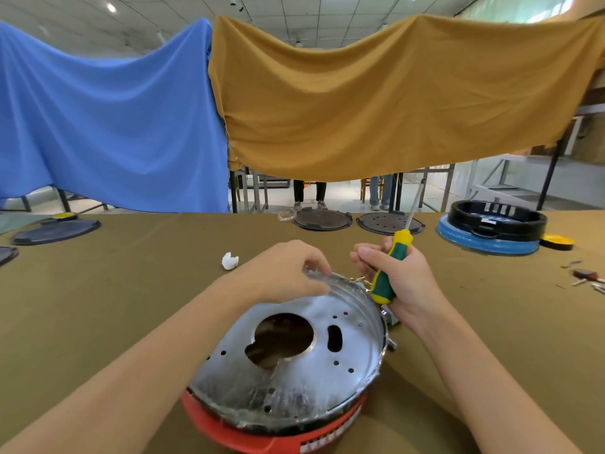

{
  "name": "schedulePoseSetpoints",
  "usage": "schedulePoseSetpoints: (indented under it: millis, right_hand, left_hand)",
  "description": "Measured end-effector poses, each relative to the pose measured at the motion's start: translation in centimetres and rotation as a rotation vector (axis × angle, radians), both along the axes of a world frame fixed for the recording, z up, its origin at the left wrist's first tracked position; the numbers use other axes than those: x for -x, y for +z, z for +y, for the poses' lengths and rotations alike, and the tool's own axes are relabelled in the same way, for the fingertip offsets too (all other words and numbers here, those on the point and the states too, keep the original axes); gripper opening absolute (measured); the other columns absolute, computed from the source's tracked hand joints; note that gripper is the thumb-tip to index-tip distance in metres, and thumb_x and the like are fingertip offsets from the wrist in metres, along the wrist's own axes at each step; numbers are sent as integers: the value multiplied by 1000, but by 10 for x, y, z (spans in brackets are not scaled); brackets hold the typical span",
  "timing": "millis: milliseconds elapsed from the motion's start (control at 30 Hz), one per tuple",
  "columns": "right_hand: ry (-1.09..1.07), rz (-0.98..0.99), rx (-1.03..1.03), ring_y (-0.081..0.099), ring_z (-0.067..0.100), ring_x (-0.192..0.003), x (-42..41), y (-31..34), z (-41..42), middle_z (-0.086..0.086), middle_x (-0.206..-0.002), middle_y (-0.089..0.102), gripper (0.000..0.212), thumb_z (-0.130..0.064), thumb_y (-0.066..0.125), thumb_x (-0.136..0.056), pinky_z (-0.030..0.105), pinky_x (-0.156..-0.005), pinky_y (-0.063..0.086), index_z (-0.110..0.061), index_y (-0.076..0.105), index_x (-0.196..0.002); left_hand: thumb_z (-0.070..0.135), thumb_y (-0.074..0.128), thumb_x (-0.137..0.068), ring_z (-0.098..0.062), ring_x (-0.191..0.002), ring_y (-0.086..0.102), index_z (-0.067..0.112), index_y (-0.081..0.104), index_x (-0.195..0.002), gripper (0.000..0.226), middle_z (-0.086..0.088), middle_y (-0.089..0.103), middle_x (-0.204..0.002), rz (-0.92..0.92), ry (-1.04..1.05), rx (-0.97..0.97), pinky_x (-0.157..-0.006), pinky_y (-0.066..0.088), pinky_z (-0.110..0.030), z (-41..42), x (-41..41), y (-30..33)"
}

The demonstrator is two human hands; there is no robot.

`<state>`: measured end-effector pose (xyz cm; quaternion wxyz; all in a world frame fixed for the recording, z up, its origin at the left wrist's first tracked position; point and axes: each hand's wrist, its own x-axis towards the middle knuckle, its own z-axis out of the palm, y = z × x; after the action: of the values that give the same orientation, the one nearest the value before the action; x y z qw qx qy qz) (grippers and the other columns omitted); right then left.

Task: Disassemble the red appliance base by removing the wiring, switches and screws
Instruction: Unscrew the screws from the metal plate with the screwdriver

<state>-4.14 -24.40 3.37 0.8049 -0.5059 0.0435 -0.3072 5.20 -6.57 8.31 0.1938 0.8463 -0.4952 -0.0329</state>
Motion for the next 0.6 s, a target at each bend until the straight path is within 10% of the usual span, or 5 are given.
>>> schedulePoseSetpoints:
  millis: [233,600]
  right_hand:
    - [-93,96,85,74,26,-80,3,-1,-1,17,-86,69,39,11,72,-79,26,-66,58,-13,43,-91]
    - [-170,321,268,72,29,-83,44,6,-26,18,-92,75,38,10,75,-76,40,-80,59,-12,45,-84]
  left_hand:
    - [69,64,-77,-25,-148,7,52,3,-150,97,8,1,-160,-99,233,-443,-117,17,-56,39,-20,-28]
    - [59,62,-74,-27,-115,46,44,44,-139,69,-1,38,-125,-206,455,-375,-90,50,-43,49,-20,-11]
